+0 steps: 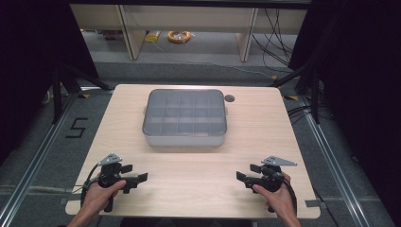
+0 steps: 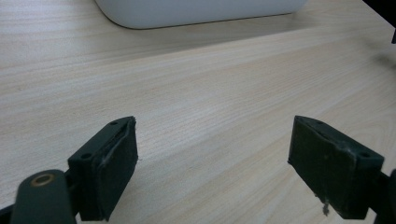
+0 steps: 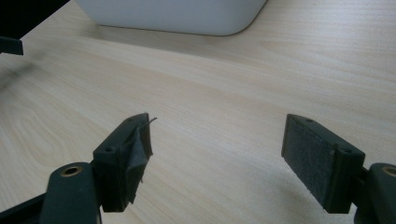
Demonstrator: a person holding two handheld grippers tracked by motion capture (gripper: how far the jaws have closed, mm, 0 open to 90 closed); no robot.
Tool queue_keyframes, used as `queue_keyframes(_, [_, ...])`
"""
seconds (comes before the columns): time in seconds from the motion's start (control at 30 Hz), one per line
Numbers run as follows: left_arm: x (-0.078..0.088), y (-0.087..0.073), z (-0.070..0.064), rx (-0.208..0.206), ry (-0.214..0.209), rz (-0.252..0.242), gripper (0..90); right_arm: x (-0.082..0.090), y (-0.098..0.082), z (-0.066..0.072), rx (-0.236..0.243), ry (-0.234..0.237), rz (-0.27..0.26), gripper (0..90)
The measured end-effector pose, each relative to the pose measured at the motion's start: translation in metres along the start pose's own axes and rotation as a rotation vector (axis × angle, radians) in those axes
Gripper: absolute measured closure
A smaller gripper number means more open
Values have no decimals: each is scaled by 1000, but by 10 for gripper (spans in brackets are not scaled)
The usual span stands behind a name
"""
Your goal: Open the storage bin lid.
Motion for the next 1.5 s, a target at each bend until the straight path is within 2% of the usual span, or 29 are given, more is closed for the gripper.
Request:
queue_keyframes(0.2, [-1, 1, 0, -1, -4, -2, 150, 3, 1, 0, -16, 11, 5, 250])
queue_keyframes(0.23, [-1, 1, 0, 0, -4, -4, 150, 5, 1, 4, -60, -6, 27, 251])
queue_keyframes(0.3, [-1, 1, 0, -1, -7, -3, 150, 4, 1, 3, -43, -9, 18, 251])
queue_keyframes(0.43, [-1, 2, 0, 7, -12, -6, 150, 3, 0, 3, -50, -5, 6, 251])
queue_keyframes(0.47, [-2, 3, 0, 10, -14, -9, 150, 2, 0, -1, -13, 0, 0, 251])
queue_keyframes(0.57, [-2, 4, 1, 10, -15, -6, 150, 3, 1, 0, -36, 18, -1, 252])
queue_keyframes(0.6, [-2, 4, 1, 15, -12, -15, 150, 3, 1, -1, -29, 16, -16, 252])
queue_keyframes(0.7, [-2, 6, 1, 18, -25, -12, 150, 3, 2, -1, -38, 14, -9, 253])
queue_keyframes(0.73, [-1, 7, 2, 14, -27, -14, 150, 3, 3, -2, -24, 8, -13, 253])
queue_keyframes(0.77, [-1, 8, 1, 26, -28, -19, 151, 2, 3, -2, -38, 23, -20, 253])
queue_keyframes(0.83, [-2, 9, 2, 22, -31, -21, 151, 2, 3, -2, -41, 10, -21, 254])
queue_keyframes(0.9, [-3, 11, 4, 42, -35, -29, 150, 1, 6, -2, -77, 19, -37, 254])
queue_keyframes(0.93, [-3, 11, 4, 42, -35, -29, 151, 1, 6, -2, -77, 19, -37, 254])
queue_keyframes(0.97, [-4, 12, 5, 44, -39, -19, 151, 0, 8, -4, -48, 25, -39, 254])
queue_keyframes(1.03, [-5, 14, 5, 60, -41, -27, 151, -1, 13, -7, -57, 26, -43, 257])
queue_keyframes(1.07, [-6, 15, 5, 65, -43, -28, 151, -4, 18, -8, -75, 47, -63, 257])
queue_keyframes(1.13, [-7, 18, 6, 64, -44, -32, 151, -6, 20, -9, -79, 40, -68, 257])
queue_keyframes(1.23, [-8, 24, 7, 70, -42, -40, 151, -13, 30, -6, -61, 51, -76, 258])
queue_keyframes(1.27, [-9, 26, 8, 77, -43, -43, 151, -14, 33, -3, -86, 50, -64, 258])
queue_keyframes(1.3, [-10, 30, 10, 85, -42, -48, 151, -17, 36, -6, -47, 51, -70, 259])
queue_keyframes(1.33, [-12, 31, 11, 89, -44, -49, 151, -20, 38, -6, -56, 64, -82, 260])
queue_keyframes(1.37, [-12, 31, 11, 89, -44, -49, 151, -21, 41, -6, -66, 58, -70, 262])
queue_keyframes(1.5, [-17, 36, 17, 113, -39, -55, 151, -32, 50, -11, -65, 60, -72, 262])
Point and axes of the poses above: each handheld gripper's, and its own axes: x roughly backward along the jaws, y roughly out of its top, z roughly to its left, the point moved 1 cm from there along -x, roughly forward along the jaws, and after that the axes turned 10 degrees about -z, right-handed, at the moved point
